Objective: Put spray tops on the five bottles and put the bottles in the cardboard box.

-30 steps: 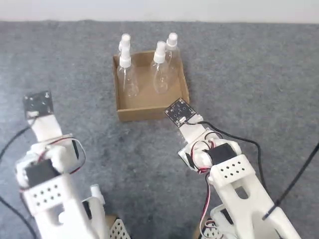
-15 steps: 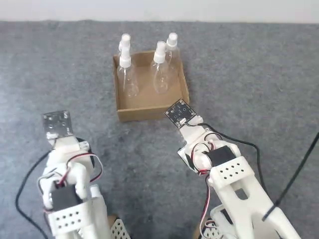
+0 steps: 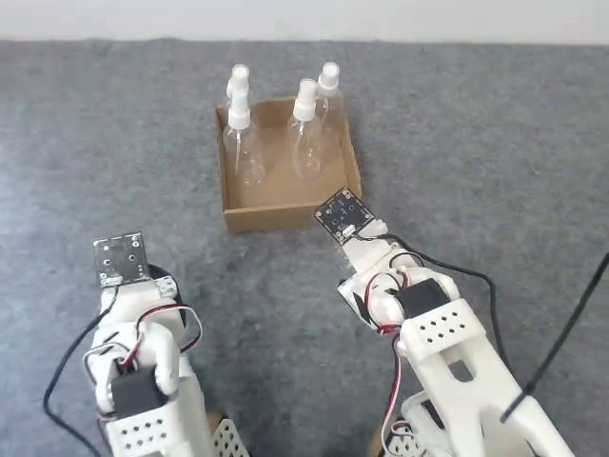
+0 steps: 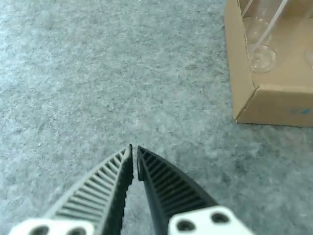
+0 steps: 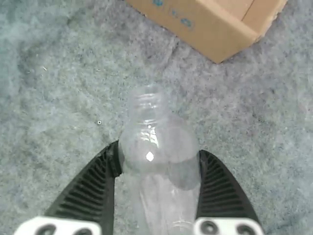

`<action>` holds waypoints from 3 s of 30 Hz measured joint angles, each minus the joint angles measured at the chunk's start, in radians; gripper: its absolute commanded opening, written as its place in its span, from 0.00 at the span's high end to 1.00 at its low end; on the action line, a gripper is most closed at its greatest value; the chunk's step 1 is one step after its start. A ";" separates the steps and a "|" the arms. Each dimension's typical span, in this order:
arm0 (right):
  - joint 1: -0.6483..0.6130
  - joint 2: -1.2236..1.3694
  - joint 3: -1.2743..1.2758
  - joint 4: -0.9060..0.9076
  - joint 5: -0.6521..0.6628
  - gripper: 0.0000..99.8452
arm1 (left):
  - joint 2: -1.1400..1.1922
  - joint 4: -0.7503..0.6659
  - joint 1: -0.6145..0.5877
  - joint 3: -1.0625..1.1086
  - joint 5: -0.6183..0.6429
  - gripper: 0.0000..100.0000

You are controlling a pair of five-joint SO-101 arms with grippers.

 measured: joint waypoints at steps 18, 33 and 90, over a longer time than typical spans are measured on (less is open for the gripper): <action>0.000 0.000 0.000 0.000 0.000 0.92 | 0.023 0.229 0.058 -0.110 0.000 0.99; 0.000 0.000 0.000 0.000 0.000 0.92 | 0.841 0.207 0.058 -0.427 0.043 0.81; 0.037 0.000 0.000 -0.002 0.000 0.92 | 1.881 0.408 -0.015 -0.902 0.071 0.78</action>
